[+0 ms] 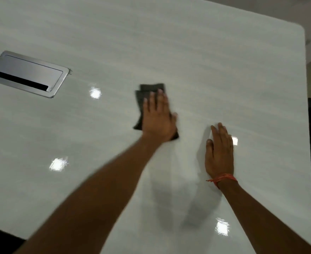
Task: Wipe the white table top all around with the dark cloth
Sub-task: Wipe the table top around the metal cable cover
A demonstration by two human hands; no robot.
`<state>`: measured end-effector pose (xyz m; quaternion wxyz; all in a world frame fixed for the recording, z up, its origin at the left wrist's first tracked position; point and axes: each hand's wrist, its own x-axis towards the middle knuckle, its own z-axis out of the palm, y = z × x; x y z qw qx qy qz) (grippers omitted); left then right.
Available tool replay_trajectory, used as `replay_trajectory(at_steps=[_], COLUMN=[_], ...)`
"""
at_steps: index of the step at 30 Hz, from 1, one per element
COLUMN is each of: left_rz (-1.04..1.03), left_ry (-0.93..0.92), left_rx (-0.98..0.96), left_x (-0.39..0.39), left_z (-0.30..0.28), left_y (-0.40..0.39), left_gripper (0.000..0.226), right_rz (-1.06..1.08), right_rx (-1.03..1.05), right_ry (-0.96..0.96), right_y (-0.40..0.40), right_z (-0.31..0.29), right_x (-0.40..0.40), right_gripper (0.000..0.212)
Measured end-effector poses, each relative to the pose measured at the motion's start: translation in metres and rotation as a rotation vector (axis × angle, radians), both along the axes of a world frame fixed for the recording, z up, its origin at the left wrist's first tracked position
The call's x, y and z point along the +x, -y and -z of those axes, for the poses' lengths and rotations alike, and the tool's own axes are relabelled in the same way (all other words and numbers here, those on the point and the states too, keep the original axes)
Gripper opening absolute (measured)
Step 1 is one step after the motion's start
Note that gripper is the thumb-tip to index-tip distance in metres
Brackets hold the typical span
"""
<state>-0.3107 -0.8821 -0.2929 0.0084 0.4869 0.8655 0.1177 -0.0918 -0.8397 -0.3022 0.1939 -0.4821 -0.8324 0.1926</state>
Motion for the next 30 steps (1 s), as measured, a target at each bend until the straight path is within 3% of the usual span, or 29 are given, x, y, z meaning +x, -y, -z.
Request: replay_trajectory(at_steps=[2,4,6,9,12,14,18,20,23,25,27,30], left_rz=[0.282,0.408,0.319,-0.006,-0.295,-0.308,-0.101,0.131,0.487,0.539,0.499,0.199], left_ry=[0.046,0.131,0.179,0.087,0.052,0.031,-0.175,-0.122,0.056,0.134,0.112,0.005], left_rx=[-0.042,-0.069,-0.041,-0.048,-0.093,-0.075,0.099,0.116,-0.06,-0.12,-0.111,-0.116], left_x=[0.068,0.097,0.078,-0.022,-0.124,-0.144,-0.05,0.038,0.14,0.144,0.104,0.016], left_z=[-0.008,-0.017,-0.016,-0.007,-0.005,-0.002,0.011,0.008,-0.01,-0.02,-0.021,-0.012], left_y=[0.049,0.127,0.192,0.223,0.179,0.11,-0.011,-0.012,0.086,0.155,0.182,0.144], left_gripper=[0.069,0.064,0.062,0.065,0.074,0.076,0.061,0.064,0.064,0.062,0.06,0.064], right_rz=[0.049,0.079,0.076,0.071,0.081,0.086,0.077,0.055,0.065,0.088,0.11,0.097], right_rx=[-0.061,-0.092,-0.087,-0.096,-0.097,-0.092,-0.125,-0.178,-0.05,0.042,0.075,0.094], right_ry=[-0.129,-0.175,-0.15,-0.148,-0.185,-0.19,-0.252,-0.307,-0.155,0.06,0.215,0.251], right_y=[0.001,0.001,0.002,0.002,0.0,-0.001,-0.001,-0.002,-0.015,-0.026,-0.033,-0.038], right_z=[-0.003,-0.004,-0.005,-0.005,-0.001,0.002,0.0,-0.01,-0.02,-0.018,-0.009,0.001], right_x=[0.001,0.001,0.002,0.001,0.002,0.001,0.004,0.021,0.085,0.138,0.17,0.175], right_gripper=[0.049,0.049,0.049,0.052,0.054,0.054,0.052,0.052,0.052,0.057,0.059,0.056])
